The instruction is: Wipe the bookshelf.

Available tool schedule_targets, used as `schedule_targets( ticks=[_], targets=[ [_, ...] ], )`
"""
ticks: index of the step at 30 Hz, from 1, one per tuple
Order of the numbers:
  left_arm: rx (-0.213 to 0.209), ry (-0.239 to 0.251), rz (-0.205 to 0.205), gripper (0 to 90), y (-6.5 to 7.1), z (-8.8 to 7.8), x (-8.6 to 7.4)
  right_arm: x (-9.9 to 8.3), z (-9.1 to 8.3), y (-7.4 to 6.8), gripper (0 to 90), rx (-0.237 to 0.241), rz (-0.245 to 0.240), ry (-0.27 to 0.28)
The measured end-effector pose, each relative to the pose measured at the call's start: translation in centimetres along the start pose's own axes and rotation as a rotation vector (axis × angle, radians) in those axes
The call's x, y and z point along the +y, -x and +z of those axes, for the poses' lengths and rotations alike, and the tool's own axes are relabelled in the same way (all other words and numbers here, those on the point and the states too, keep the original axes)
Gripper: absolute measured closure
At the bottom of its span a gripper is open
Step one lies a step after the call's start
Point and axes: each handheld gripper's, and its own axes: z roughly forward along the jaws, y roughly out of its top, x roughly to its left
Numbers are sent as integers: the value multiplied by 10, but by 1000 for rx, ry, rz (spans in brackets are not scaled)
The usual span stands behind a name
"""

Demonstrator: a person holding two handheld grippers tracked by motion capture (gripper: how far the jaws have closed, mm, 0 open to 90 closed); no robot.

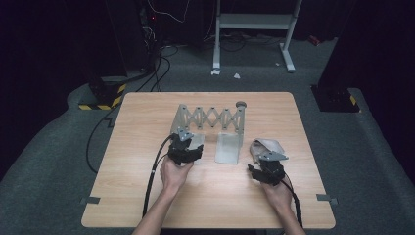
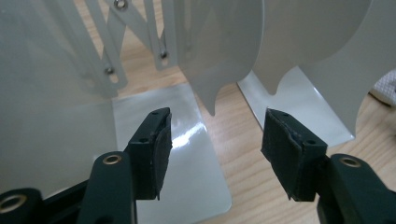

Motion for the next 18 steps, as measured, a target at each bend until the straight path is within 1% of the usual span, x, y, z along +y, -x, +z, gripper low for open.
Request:
schedule_targets(
  ticks=[3,5,6,8,11,18],
  targets=[
    [1,0,10,412,2,2,10,0,0,0,426,0,-1,1],
    [13,-1,18,415,3,5,17,0,0,0,426,-1,-1,0],
    [15,0,9,417,4,7,20,0,0,0,426,0,0,-1],
    [25,-4,12,426,4,10,26,0,0,0,426,-1,0,-1],
    [30,-13,0,436,6,15,33,0,0,0,426,-1,1,-1],
    [46,-18,0,446,7,22,44,0,0,0,426,-1,2,-1]
  ],
)
